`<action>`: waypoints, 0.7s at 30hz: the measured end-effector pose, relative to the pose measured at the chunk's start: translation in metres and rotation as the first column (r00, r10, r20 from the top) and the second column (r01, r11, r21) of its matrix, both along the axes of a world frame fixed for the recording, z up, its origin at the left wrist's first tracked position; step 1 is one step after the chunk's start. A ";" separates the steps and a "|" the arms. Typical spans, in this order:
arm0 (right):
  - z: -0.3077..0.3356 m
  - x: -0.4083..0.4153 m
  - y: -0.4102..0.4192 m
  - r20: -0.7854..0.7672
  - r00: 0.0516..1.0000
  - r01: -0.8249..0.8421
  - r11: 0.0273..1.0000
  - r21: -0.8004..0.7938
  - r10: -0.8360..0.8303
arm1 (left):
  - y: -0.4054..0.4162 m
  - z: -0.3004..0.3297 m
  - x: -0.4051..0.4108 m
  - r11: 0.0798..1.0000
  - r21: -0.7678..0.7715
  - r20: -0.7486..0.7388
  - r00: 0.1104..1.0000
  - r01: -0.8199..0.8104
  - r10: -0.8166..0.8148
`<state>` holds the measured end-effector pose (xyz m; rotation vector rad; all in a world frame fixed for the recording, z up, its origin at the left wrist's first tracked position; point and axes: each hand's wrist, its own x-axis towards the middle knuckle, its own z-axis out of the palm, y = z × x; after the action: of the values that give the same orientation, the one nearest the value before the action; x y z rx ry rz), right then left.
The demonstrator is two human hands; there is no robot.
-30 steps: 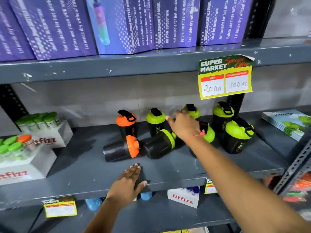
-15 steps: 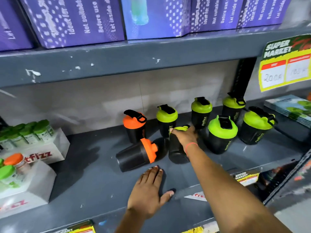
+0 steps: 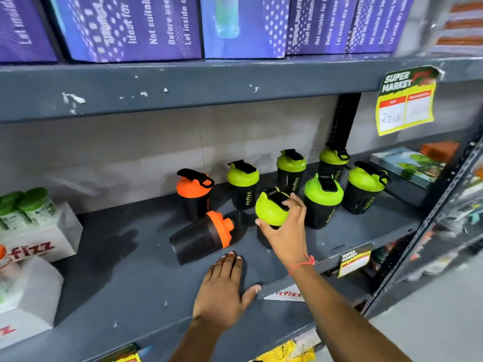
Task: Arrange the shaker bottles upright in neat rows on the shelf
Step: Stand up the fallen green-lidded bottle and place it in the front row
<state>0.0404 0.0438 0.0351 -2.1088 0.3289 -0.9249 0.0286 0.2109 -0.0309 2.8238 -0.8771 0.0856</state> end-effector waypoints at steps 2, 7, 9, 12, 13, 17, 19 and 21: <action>0.001 -0.002 -0.003 -0.046 0.997 -0.055 0.998 -0.009 0.054 | 0.000 0.000 0.000 1.000 -0.002 -0.006 1.000 0.008 -0.008; 0.017 -0.013 -0.004 0.014 0.998 -0.059 0.996 -0.073 0.061 | 0.001 0.000 0.000 1.000 -0.023 -0.012 1.000 0.001 -0.002; 0.037 -0.006 -0.011 -0.090 0.991 -0.111 0.977 -0.184 0.096 | 0.000 0.001 0.000 1.000 -0.029 -0.010 1.000 0.002 -0.002; 0.075 0.009 -0.027 -0.533 0.810 -0.400 0.895 -0.195 0.246 | 0.001 0.002 -0.001 1.000 -0.029 -0.018 1.000 -0.005 0.004; 0.084 0.013 -0.030 -0.650 0.730 -0.448 0.866 -0.221 0.212 | 0.001 0.002 -0.001 1.000 -0.025 -0.022 1.000 -0.005 0.005; 0.096 0.024 -0.020 -0.723 0.674 -0.372 0.778 -0.506 -0.148 | 0.000 0.005 -0.002 1.000 -0.020 -0.029 0.999 -0.018 0.017; 0.095 0.026 -0.018 -0.757 0.613 -0.387 0.748 -0.539 -0.227 | 0.000 0.006 -0.002 1.000 -0.017 -0.039 0.999 -0.017 0.017; 0.100 0.025 -0.022 -0.800 0.564 -0.438 0.748 -0.499 -0.204 | 0.001 0.007 -0.003 1.000 -0.011 -0.049 0.999 -0.020 0.019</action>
<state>0.0657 0.0214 0.1352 -3.1187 0.3189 0.2210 0.0259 0.2118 -0.0240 2.8111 -0.8361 0.0238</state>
